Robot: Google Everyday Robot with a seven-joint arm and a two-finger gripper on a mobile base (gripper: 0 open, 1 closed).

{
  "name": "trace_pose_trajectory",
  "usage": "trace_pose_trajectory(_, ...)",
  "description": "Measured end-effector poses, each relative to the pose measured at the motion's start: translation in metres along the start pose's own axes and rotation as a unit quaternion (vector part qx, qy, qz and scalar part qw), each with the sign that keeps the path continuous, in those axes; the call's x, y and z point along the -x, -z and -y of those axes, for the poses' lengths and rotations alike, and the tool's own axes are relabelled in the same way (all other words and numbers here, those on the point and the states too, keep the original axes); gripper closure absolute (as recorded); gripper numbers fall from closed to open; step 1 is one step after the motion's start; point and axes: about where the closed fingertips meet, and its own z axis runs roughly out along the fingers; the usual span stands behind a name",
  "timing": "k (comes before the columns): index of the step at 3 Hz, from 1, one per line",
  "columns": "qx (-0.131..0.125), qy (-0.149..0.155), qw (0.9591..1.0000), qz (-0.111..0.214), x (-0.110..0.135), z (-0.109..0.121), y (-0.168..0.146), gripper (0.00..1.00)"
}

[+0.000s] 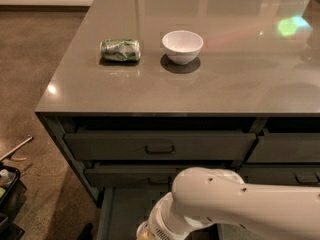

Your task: Pick coke can from bottom drawer and place on counter

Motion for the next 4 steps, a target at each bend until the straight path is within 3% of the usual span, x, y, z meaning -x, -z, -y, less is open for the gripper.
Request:
trace_pose_trajectory(2, -0.078, 0.036, 0.9959, -0.028, 0.066, 0.002, 0.086, 1.00)
trace_pose_trajectory(4, -0.164, 0.058, 0.9831, -0.057, 0.086, 0.013, 0.142, 1.00)
